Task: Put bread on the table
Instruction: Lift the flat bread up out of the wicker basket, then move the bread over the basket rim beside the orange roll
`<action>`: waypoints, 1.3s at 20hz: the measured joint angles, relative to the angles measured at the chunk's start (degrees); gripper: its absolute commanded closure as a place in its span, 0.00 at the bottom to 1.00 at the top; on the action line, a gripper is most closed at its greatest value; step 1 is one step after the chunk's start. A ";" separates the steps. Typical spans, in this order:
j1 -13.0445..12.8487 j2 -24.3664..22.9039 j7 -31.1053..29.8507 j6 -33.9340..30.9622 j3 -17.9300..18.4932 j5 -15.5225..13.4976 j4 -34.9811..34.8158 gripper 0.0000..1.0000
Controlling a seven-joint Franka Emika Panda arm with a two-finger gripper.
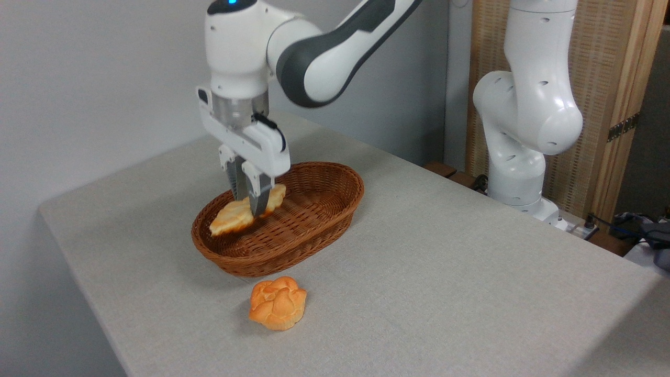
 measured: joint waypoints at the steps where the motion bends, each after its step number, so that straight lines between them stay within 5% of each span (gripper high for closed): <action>1: 0.09 -1.03 -0.01 -1.49 0.06 0.00 0.26 0.60; 5: 0.48 -3.89 0.00 -4.90 1.79 0.00 1.18 0.55; 12: 1.04 -6.82 6.58 -8.89 10.95 0.68 1.43 0.55; 16: 1.23 -8.40 13.84 -11.28 17.20 5.42 1.44 0.50; 18: 1.27 -8.46 16.56 -11.48 19.25 8.49 1.41 0.36; 19: 1.27 -8.43 18.04 -11.52 20.13 9.27 1.37 0.05; 26: 1.28 -8.21 23.29 -11.69 23.53 9.87 1.19 0.00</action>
